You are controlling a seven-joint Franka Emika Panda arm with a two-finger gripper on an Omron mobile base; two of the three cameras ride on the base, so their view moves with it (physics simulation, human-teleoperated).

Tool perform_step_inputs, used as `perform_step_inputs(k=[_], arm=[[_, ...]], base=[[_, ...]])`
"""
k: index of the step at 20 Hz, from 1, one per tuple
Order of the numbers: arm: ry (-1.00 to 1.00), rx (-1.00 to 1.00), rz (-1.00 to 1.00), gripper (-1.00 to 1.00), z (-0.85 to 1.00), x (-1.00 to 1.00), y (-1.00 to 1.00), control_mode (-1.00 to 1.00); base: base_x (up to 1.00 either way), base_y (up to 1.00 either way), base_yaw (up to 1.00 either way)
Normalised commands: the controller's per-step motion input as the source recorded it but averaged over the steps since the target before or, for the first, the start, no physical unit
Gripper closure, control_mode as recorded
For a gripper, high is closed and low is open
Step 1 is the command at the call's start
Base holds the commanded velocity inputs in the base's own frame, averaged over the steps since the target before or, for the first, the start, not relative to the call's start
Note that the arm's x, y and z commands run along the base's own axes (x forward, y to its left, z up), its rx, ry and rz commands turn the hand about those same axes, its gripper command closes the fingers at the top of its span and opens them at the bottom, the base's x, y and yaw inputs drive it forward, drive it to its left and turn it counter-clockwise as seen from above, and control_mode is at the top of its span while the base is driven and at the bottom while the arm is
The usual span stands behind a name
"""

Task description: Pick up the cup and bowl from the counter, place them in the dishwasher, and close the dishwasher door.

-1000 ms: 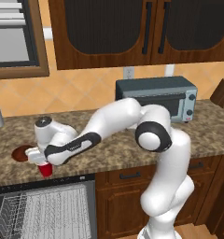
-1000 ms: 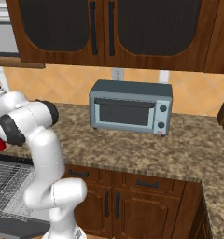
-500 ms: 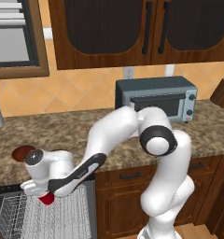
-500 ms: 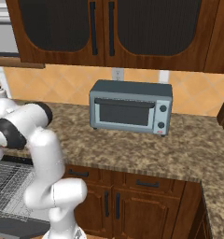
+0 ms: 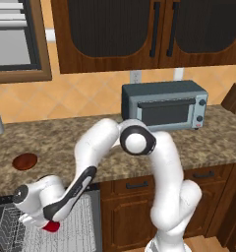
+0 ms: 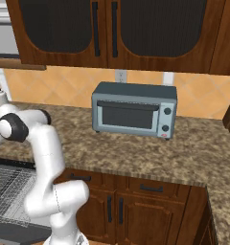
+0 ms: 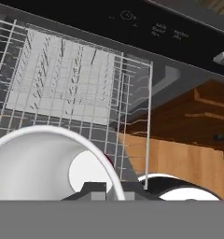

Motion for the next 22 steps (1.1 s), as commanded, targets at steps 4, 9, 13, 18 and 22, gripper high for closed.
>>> perform_step_inputs(k=[4, 9, 13, 18, 22], arm=[[0.03, -0.19, -0.03, 1.0, -0.54, 0.0, 0.25, -1.0], [0.01, -0.19, 0.0, 1.0, -0.61, 0.33, 0.13, -1.0], [0.0, -0.15, 0.0, 1.0, -0.6, 0.33, 0.1, -1.0], [0.0, 0.0, 0.0, 1.0, -0.4, 0.39, 0.03, -1.0], [0.0, 0.0, 0.0, 1.0, -0.28, 0.43, 0.01, -1.0]], base=[[0.0, 0.0, 0.0], [0.0, 0.0, 0.0], [0.0, 0.0, 0.0], [0.0, 0.0, 0.0], [0.0, 0.0, 0.0]])
